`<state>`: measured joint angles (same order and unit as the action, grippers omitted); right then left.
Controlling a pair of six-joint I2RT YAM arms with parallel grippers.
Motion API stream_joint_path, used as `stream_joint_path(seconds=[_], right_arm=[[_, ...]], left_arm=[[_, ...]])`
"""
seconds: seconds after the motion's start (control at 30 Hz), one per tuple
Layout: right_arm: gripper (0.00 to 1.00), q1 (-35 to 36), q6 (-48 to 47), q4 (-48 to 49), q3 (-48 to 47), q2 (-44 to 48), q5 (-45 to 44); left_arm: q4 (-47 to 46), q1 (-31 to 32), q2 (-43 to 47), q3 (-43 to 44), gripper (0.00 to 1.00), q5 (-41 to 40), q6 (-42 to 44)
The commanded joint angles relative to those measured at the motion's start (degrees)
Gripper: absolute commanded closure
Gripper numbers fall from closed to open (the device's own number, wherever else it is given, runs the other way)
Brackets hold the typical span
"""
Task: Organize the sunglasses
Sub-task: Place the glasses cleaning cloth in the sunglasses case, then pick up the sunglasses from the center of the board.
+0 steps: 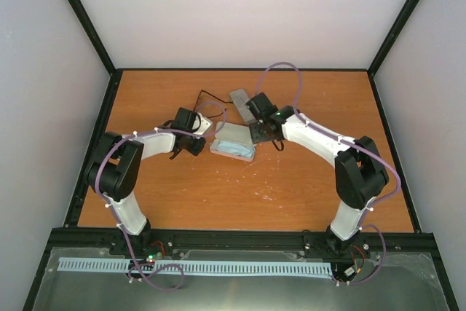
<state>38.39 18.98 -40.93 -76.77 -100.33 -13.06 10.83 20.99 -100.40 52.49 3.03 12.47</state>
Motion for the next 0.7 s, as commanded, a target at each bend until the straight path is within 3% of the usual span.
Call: stream_joint_path(seconds=[0.0,0.07,0.23,0.37,0.5,0.67], right_arm=[[0.34,-3.94,2.63,1.33,-0.61,-0.12,0.90],[0.34,-4.42,1.52,1.61,-3.14,-1.34,2.22],[0.37,-4.55,0.53,0.75,-12.37,-7.09,7.34],[0.39,-4.55,0.80,1.13,-18.10,-11.22,10.68],[0.39,-4.64,0.21,1.68,-21.08,-13.18,12.37],[0.39,-5.63,-0.26,3.17,-20.57,-12.64,14.36]], left_arm=[[1.40,-0.70,-0.02,2.61,0.85,-1.20,-0.86],[2.46,-2.13,0.97,3.49,0.81,-0.59,-1.35],[6.91,-9.58,3.21,9.94,0.57,1.31,-1.31],[13.66,-15.95,-0.58,20.88,0.57,4.45,0.29],[22.98,-17.47,-8.33,33.29,0.56,6.52,1.77],[36.47,-17.48,-17.80,48.64,0.44,13.73,1.79]])
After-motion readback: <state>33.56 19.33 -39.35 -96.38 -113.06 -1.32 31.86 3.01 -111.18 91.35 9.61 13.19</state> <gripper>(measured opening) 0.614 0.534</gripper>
